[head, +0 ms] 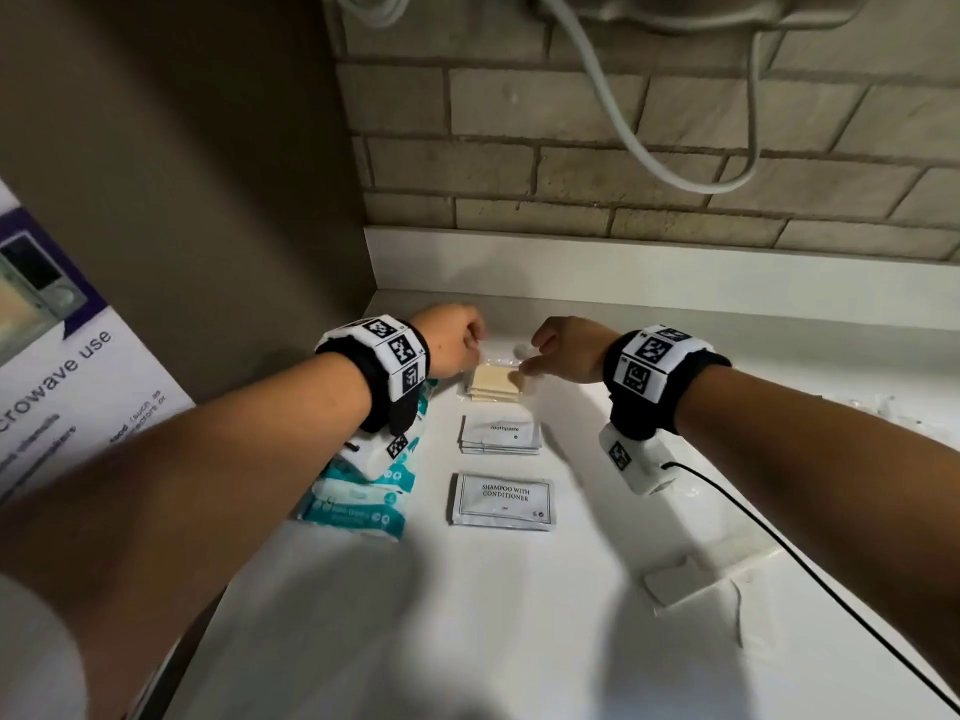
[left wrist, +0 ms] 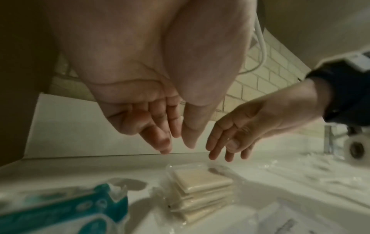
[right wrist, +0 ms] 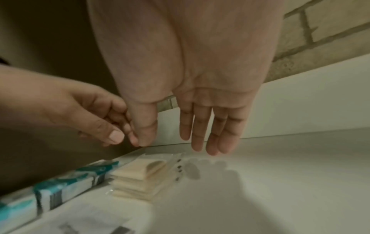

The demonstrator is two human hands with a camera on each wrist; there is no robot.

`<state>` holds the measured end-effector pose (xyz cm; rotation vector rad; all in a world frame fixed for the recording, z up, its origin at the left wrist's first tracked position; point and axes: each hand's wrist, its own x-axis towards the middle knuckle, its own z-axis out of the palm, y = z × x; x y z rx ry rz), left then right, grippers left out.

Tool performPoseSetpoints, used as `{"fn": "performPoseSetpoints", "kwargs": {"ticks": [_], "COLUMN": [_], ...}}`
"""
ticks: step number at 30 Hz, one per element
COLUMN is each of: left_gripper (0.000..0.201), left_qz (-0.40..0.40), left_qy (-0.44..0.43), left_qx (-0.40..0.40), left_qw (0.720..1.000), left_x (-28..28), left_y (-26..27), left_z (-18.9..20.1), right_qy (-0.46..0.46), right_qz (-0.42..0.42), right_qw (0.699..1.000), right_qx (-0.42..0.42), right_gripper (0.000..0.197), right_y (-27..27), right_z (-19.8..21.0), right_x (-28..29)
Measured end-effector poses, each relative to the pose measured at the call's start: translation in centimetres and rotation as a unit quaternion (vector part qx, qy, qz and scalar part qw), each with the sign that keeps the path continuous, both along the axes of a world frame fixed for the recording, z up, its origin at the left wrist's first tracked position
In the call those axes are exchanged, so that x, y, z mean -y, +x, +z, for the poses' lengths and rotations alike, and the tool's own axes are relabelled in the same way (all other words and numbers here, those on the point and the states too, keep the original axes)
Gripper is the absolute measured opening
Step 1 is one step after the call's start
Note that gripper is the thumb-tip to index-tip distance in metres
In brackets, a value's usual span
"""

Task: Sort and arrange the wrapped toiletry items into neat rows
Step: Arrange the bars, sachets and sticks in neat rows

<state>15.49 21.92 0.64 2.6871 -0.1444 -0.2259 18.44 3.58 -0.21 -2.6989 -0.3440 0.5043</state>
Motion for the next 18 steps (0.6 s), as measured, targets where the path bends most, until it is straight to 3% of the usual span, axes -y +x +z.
{"fn": "performPoseSetpoints", "kwargs": {"ticks": [7,13,18], "left_gripper": [0.053,0.055,0.053], "left_qz": [-0.070,-0.078,-0.075], "left_qy": [0.098,0.125,0.130], "left_qx": [-0.087,-0.128,-0.162], "left_qw": [0.989,0.981,0.975], "left_x": [1.0,1.2,0.9], "left_y": [2.5,3.4,3.5], "left_z": [-0.7,-0.6,-1.1], "right_qy": [-0.058,-0.109,-0.094], "right_qz": [0.053,0.110,0.104], "right_qw": [0.996,0.986,0.987], "right_qx": [-0.046,-0.060,-0.077], "right_gripper": [0.075,0.056,0.045], "right_y": [1.4,1.5,1.5], "right_z": [-1.0,0.1,-0.1], "right_x": [-2.0,-2.8,-3.1]}}
